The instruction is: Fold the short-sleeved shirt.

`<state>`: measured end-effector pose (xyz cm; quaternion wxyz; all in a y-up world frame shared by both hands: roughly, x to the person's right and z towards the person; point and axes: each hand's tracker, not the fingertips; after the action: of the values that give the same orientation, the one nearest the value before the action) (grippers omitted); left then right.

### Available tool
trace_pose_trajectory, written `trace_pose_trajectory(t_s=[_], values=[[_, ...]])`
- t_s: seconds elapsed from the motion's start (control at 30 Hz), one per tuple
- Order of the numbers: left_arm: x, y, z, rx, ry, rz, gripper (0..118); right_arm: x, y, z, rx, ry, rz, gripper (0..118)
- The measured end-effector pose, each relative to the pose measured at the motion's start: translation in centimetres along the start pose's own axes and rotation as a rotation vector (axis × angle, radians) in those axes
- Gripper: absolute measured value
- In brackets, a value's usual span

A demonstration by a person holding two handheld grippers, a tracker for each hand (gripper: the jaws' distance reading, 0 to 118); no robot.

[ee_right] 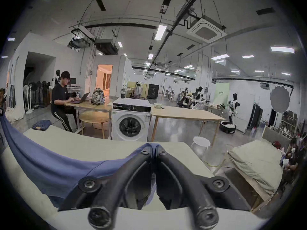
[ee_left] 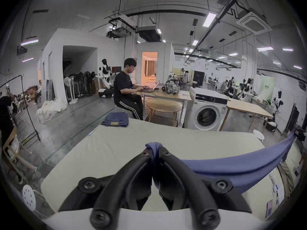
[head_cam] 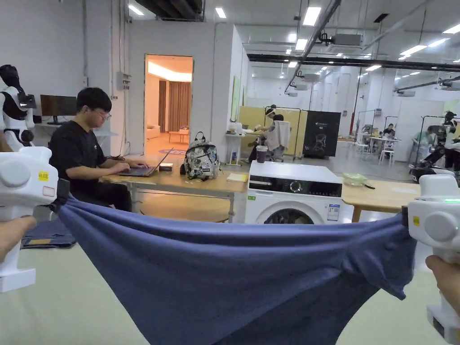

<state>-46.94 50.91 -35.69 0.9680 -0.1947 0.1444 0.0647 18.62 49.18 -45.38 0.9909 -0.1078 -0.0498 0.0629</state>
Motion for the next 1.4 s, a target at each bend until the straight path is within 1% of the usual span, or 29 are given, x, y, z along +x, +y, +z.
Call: trace_pose_trajectory(t_s=[0.23, 0.47, 0.63, 0.73, 0.9, 1.1, 1.13, 1.27, 1.37, 1.4], values=[[1.1, 3.0, -1.7, 0.031, 0.010, -0.003, 0, -0.7, 2.8, -2.5, 0.028, -0.029, 0.012, 2], [1.6, 6.1, -3.3, 0.064, 0.023, 0.013, 0, -0.8, 6.1, -4.2, 0.070, -0.051, -0.015, 2], [2.4, 6.2, -3.5, 0.075, 0.030, -0.002, 0, -1.0, 6.9, -4.6, 0.112, -0.081, -0.007, 2], [2.6, 5.2, -3.8, 0.071, 0.034, -0.004, 0, -0.8, 6.2, -4.7, 0.098, -0.078, -0.011, 2], [2.4, 1.0, -4.4, 0.035, 0.020, -0.009, 0, -1.3, 1.7, -3.4, 0.054, -0.068, 0.012, 2], [1.5, -7.0, -3.9, -0.045, -0.015, 0.021, 0, -1.4, -6.0, -0.6, -0.042, -0.035, 0.032, 2], [1.4, -8.5, -3.7, -0.058, -0.020, 0.024, 0, -1.3, -7.2, -1.3, -0.058, -0.031, 0.039, 2], [1.2, -14.2, -2.1, -0.110, -0.048, 0.010, 0, -1.3, -12.2, 0.7, -0.109, -0.019, 0.073, 2], [0.2, -18.3, -0.7, -0.136, -0.079, 0.041, 0, -0.8, -15.7, 3.0, -0.144, -0.010, 0.076, 2], [-0.2, -19.7, -0.3, -0.152, -0.084, 0.035, 0, -0.9, -16.5, 5.1, -0.155, -0.007, 0.077, 2]])
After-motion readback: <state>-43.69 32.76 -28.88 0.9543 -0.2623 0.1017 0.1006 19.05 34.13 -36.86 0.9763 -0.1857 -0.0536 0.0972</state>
